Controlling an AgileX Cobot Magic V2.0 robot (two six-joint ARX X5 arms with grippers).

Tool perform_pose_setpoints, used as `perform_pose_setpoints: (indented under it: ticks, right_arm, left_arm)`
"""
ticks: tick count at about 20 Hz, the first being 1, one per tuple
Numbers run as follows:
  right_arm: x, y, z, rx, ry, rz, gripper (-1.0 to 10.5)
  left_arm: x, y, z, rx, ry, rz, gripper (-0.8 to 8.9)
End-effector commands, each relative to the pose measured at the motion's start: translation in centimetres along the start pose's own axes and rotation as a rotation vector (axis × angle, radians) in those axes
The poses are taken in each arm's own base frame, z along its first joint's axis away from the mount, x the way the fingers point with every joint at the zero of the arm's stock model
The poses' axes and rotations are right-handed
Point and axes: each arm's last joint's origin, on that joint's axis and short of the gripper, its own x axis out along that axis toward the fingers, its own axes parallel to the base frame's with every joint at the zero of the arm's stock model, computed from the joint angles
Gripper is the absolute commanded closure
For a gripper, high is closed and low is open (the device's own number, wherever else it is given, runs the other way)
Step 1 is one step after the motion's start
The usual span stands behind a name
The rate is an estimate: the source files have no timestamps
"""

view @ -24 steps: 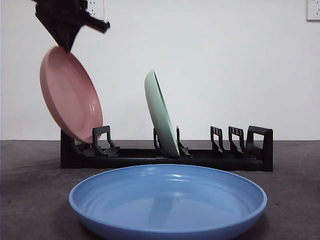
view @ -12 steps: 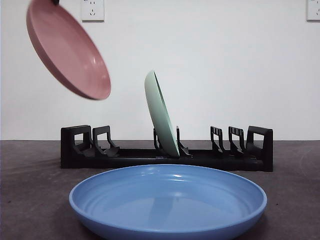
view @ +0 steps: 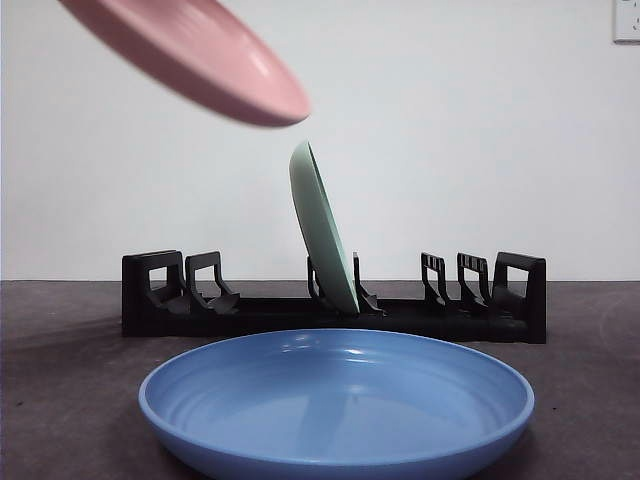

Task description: Place the plate

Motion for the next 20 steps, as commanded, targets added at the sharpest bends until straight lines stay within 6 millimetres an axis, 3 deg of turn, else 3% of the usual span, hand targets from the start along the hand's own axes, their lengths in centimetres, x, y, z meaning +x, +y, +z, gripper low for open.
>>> perform_pose_setpoints:
  ticks: [1,10,20]
  right_arm:
    - [-0.1,0.1,0.3,-0.015,-0.010,0.007,6.3]
    - [-0.1,0.1,0.2,-0.009,-0.003,0.006,6.3]
    - [-0.1,0.1,0.2,-0.007,0.001,0.004,6.3]
  left_arm:
    - [-0.6,-0.6,0.2,-0.041,0.012,-0.133,8.04]
    - [0.7,-1.1,-0.9,-0.062,0.101,-0.359,8.04]
    - [6.9,-0.7,-4.3,-0.149,0.139,-0.419,8.04]
